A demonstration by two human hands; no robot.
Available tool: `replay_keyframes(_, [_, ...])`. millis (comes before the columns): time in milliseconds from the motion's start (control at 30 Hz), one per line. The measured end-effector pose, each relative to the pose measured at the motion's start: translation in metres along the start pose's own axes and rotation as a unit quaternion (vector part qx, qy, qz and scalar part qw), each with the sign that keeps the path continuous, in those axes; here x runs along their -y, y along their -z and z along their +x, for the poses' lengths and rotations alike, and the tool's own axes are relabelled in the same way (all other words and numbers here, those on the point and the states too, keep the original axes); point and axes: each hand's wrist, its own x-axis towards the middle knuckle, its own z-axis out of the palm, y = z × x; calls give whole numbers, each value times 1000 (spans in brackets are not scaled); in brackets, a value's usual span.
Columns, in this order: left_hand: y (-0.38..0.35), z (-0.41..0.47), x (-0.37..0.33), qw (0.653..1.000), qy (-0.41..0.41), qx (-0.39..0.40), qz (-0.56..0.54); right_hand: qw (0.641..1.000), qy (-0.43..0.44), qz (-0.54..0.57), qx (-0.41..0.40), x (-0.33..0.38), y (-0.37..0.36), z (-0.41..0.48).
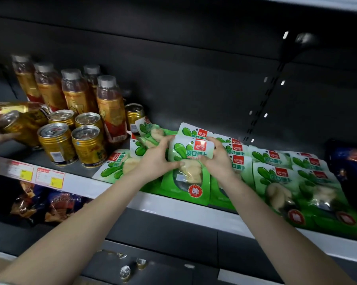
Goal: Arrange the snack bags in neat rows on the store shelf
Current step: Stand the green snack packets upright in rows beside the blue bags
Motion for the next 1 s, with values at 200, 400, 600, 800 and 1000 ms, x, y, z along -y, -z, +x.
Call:
replay_keyframes(200, [-11,3,-2,999,-6,5,47,991,66,-118,-19,10,4,-21])
replay_keyframes(400, [-16,6,2,997,-24,-21,75,917,156,-362,62,7,-2,-33])
replay_keyframes(600, [-21,-3,12,997,-13,-60,43,837,129,-500,183,-9,-15,-35])
replay_keyframes(800, [-25,-6,7,980,-48,0,192,818,121,-526,200,-10,-15,-33])
replay_keyframes(1000, [-24,-7,5,978,-43,14,203,817,119,-528,196,-11,-16,-33])
